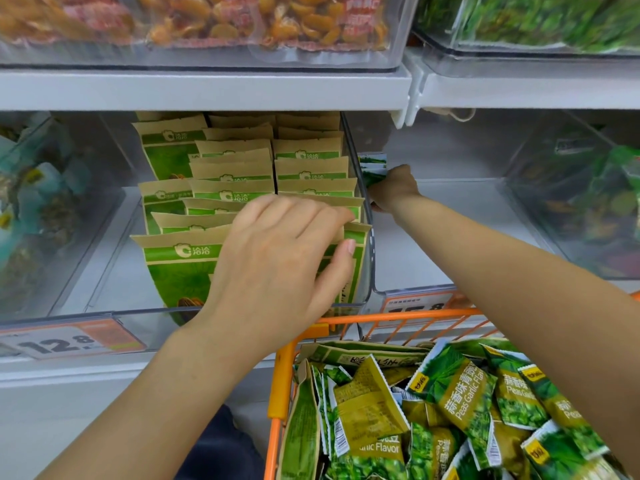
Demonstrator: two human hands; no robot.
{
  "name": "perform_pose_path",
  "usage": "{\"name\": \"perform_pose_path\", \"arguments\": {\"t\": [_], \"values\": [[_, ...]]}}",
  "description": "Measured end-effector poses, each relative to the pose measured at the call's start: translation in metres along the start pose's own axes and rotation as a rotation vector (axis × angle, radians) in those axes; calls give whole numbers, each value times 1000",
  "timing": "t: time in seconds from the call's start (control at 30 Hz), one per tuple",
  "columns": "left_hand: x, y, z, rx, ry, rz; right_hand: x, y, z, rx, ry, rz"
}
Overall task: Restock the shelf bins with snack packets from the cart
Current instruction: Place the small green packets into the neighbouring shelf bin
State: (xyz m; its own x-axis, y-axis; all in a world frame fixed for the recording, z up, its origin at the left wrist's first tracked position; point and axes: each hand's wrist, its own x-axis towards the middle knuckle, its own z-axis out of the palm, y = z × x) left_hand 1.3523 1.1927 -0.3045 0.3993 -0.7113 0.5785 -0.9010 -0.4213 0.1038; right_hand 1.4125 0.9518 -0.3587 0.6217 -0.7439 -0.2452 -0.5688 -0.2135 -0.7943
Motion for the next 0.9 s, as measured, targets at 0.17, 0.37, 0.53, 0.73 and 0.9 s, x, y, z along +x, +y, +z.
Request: {"name": "perform_pose_path", "arguments": {"t": [0.17, 0.37, 0.53, 0.73, 0.9], "values": [[0, -1, 0, 3, 1, 3, -1, 6, 0, -218, -30, -43], [0, 0, 1, 2, -1, 1, -9, 10, -5, -464, 89, -260], [0, -1, 1, 1, 3, 9, -10, 9, -3, -431, 11, -190], [1, 1, -1, 1, -28, -4, -22, 5, -25, -242, -169, -6], [-4, 8, -5, -4, 33, 18, -94, 6, -76, -277, -5, -293]]}}
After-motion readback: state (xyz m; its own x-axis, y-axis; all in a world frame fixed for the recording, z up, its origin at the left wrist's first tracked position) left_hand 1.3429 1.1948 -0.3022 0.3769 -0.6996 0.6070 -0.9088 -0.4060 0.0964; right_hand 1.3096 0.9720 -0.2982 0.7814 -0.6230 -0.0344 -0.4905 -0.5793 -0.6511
